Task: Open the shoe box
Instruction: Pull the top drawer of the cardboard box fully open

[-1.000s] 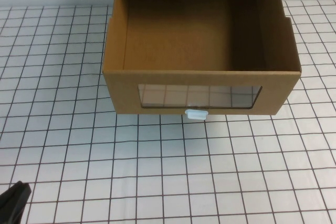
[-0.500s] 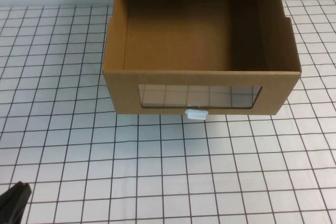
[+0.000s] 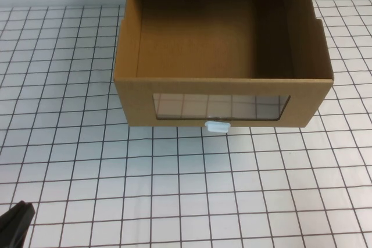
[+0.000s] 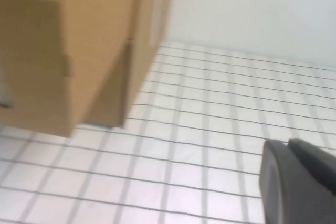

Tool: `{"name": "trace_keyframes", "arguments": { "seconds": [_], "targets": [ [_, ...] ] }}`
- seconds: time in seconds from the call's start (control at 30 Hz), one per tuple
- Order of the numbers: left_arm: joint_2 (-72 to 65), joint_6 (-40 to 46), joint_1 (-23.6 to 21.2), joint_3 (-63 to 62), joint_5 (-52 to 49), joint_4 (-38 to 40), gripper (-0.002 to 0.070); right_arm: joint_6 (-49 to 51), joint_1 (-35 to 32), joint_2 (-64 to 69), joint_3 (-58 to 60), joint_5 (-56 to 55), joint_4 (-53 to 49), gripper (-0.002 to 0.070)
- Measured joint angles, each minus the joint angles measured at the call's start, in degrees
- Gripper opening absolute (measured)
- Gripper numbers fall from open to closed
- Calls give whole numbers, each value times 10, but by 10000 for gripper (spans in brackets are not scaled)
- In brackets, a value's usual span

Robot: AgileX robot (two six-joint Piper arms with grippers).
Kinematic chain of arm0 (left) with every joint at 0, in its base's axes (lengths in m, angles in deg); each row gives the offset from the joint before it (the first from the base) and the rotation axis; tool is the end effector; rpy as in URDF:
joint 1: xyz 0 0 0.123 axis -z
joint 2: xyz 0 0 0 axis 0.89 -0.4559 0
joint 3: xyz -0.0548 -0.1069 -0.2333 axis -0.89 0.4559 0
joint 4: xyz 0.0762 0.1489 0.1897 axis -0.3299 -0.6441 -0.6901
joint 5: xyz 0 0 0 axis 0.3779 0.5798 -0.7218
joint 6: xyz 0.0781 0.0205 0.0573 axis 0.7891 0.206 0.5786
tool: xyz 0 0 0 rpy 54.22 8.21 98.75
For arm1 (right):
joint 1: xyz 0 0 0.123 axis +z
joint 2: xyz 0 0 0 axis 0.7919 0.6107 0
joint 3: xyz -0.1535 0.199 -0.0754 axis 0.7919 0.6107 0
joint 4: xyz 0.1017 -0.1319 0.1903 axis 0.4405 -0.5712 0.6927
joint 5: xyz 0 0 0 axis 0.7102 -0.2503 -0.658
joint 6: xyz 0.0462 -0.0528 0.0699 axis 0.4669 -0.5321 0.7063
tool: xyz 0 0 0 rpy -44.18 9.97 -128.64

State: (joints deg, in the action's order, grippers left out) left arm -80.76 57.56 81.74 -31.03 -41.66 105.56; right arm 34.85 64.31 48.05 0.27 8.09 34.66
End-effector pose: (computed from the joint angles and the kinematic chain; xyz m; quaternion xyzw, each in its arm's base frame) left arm 0.0946 -0.0348 0.1820 0.1336 0.7538 -0.1140 0.6332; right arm 0.1247 0.0215 0.2461 -0.0881 0.7552 0.0287 0.6489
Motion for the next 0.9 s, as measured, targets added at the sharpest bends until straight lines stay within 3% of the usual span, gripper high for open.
{"name": "trace_keyframes", "arguments": {
  "seconds": [0.2,0.4,0.9],
  "targets": [
    [0,0,0,0,0,0,-3,0,-85,-122,106,-32,0,-13],
    [0,0,0,0,0,0,-3,0,-88,-227,143,-7,18,-14],
    [0,0,0,0,0,0,-3,-19,-88,-233,147,11,90,-13]
  ]
}}
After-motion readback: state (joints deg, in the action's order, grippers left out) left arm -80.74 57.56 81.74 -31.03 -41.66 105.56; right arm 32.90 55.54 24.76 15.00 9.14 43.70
